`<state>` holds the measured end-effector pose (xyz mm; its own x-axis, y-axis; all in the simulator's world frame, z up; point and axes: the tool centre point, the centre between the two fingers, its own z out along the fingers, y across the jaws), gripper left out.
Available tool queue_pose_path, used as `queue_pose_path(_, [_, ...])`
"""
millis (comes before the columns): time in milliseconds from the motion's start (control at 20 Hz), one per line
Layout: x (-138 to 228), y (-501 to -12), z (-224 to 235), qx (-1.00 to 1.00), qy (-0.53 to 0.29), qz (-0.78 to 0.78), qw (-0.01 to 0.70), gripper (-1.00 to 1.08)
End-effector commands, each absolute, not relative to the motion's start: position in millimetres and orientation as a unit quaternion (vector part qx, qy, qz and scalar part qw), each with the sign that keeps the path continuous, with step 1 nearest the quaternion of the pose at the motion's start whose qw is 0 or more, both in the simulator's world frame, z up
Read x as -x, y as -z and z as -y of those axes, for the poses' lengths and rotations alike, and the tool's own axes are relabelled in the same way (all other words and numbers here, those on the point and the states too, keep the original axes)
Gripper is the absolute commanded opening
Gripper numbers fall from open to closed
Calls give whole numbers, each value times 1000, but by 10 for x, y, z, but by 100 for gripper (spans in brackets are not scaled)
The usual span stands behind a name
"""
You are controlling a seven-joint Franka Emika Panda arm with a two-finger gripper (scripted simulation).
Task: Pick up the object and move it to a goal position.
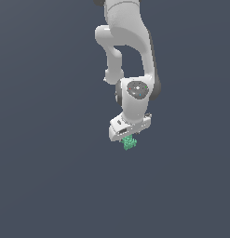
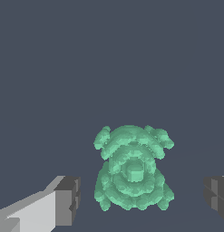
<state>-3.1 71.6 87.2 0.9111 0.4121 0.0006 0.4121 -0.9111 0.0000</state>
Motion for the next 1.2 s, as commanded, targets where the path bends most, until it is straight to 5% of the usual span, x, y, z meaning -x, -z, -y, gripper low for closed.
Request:
queue_pose_path(0, [38,-786,-719,977,0,212,0,100])
queue_pose_path(550, [36,-412,-719,977,0,214,0,100])
queue_pose_path(600, [36,-412,-719,977,0,214,0,-100])
queue_pose_path(1150, [34,-422,-719,977,0,213,0,-100])
